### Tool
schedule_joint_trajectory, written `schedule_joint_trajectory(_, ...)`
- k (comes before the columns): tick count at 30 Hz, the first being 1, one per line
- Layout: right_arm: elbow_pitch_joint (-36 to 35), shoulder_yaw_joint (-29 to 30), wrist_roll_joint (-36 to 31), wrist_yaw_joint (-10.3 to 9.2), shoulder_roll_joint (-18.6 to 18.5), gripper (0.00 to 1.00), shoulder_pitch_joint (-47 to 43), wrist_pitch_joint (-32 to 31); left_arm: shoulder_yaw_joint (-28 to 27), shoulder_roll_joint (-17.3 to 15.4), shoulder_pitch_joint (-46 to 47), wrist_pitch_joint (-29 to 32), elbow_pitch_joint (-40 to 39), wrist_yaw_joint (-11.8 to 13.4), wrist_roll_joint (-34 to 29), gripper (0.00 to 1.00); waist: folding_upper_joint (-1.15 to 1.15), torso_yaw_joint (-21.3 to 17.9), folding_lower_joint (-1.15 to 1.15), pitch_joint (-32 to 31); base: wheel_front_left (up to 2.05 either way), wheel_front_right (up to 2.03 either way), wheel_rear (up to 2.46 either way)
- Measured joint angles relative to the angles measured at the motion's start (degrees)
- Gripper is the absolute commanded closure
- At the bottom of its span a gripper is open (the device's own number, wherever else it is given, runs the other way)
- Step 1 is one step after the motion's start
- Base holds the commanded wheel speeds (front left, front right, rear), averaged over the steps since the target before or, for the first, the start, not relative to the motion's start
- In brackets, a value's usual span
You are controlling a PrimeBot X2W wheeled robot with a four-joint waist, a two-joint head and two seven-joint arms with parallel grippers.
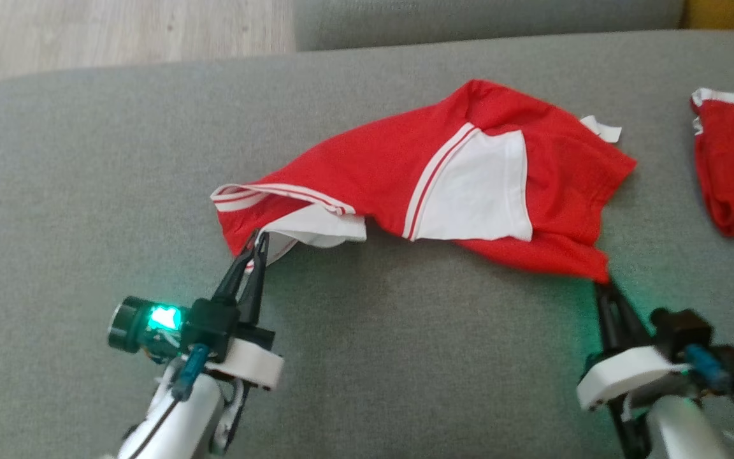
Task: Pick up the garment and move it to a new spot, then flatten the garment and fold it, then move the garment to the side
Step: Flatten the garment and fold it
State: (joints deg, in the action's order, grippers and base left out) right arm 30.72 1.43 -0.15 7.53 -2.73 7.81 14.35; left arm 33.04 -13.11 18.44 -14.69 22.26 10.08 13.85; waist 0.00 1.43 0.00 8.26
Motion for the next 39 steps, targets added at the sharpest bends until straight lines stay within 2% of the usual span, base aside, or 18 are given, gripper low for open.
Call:
schedule_joint_trajectory(3, -5.0, 2.2, 0.0, 0.00, 0.0, 1.00, -0.4, 0.0, -1.1, -1.9, -0.5, 0.0, -3.0, -0.1, -1.0, 1.00, 0.00, -0.2, 0.00, -1.7, 0.00, 0.00, 0.00)
schedule_joint_trajectory(7, -11.6, 3.9, -0.6, 0.00, -0.9, 1.00, -0.4, 0.0, -2.7, -6.8, -0.4, 0.0, -7.4, -1.6, -2.9, 1.00, 0.00, -0.6, 0.00, -4.4, 0.00, 0.00, 0.00)
schedule_joint_trajectory(13, -19.8, 6.1, -0.4, 0.00, -7.5, 1.00, 0.2, -1.4, -4.2, -12.8, 3.8, 1.4, -14.1, -4.9, -3.6, 1.00, 0.00, -1.1, -0.01, -9.0, 0.00, 0.00, 0.00)
schedule_joint_trajectory(18, -29.4, 6.8, 1.4, 0.00, -10.9, 1.00, 4.6, -7.9, -6.8, -15.4, 12.7, 4.2, -19.8, -6.8, -3.7, 1.00, 0.00, -1.5, -0.01, -11.5, 0.00, 0.00, 0.00)
schedule_joint_trajectory(20, -31.2, 6.8, 2.3, 0.00, -11.5, 1.00, 5.8, -9.3, -7.2, -15.9, 14.4, 4.8, -20.5, -7.4, -3.7, 1.00, 0.00, -1.5, -0.01, -11.9, 0.00, 0.00, 0.00)
schedule_joint_trajectory(24, -34.6, 6.8, 4.1, 0.00, -15.1, 1.00, 10.2, -13.7, -7.6, -17.0, 21.6, 6.5, -21.4, -9.1, -3.8, 1.00, 0.00, -1.6, -0.01, -12.2, 0.00, 0.00, 0.00)
schedule_joint_trajectory(29, -31.7, 3.6, 9.2, 0.00, -17.8, 1.00, 18.2, -18.3, -7.6, -16.5, 30.9, 6.4, -17.3, -11.7, -3.8, 1.00, 0.00, -1.4, -0.01, -10.9, 0.00, 0.00, 0.00)
schedule_joint_trajectory(34, -22.0, -2.5, 14.6, 0.00, -19.9, 1.00, 28.7, -21.5, -6.6, -14.4, 40.0, 5.4, -5.3, -14.4, -4.4, 1.00, 0.00, -1.0, 0.00, -7.9, 0.00, 0.00, 0.00)
schedule_joint_trajectory(39, -12.1, -7.9, 15.9, 0.00, -21.5, 1.00, 42.1, -19.0, -7.0, -11.3, 50.9, 2.5, 6.1, -14.7, -5.1, 1.00, 0.00, -0.6, 0.02, -2.3, 0.00, 0.00, 0.00)
